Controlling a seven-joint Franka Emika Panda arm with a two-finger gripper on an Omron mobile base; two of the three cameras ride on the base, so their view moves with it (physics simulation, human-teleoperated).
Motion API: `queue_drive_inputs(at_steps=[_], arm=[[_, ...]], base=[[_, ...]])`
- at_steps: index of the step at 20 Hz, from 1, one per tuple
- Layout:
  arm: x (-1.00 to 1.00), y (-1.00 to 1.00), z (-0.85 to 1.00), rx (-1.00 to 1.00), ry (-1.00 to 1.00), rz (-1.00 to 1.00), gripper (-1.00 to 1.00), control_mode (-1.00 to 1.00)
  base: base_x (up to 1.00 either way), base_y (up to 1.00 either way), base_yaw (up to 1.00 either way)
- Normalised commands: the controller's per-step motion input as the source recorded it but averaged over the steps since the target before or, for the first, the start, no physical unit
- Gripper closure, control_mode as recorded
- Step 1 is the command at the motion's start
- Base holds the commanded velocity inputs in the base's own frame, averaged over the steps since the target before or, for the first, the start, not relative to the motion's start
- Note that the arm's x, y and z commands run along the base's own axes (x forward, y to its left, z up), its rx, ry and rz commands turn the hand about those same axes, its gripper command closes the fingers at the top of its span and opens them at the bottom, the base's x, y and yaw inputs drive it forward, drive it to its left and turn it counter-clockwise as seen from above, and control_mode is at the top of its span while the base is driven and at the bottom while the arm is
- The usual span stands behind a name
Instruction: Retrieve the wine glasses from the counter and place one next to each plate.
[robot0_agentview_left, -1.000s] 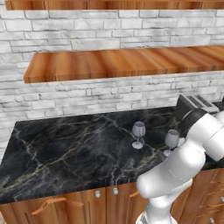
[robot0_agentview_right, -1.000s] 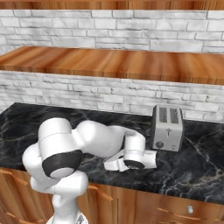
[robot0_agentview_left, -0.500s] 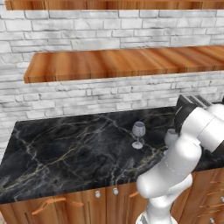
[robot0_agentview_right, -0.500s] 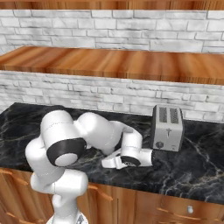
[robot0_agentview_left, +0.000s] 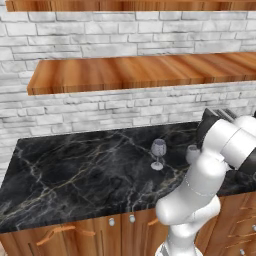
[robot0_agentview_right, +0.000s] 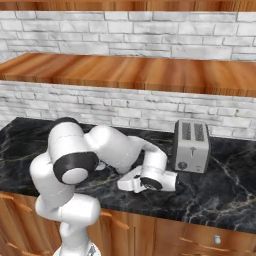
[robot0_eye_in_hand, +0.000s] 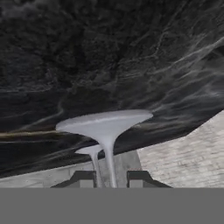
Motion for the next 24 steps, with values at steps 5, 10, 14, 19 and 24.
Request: queue_drive_inputs(at_steps=[5,10,14,19,24], arm=[[-0.14,-0.01,0.97,0.17,-0.13,-0.07,1.00,-1.00],[-0.32,0.00,1.00,0.26,0.00,-0.08,1.00,-1.00],[-0.52,0.00,1.00,0.31,0.00,-0.07,1.00,-1.00],[-0.55,0.00,1.00,0.27,-0.02,-0.04,1.00,-1.00],[-0.65,0.27,0.95,0.04,-0.38,-0.08,1.00,-1.00]], base=[[0.00,0.00,0.00],[0.00,0.00,0.00],[0.00,0.00,0.00],[0.00,0.00,0.00],[0.00,0.00,0.00]])
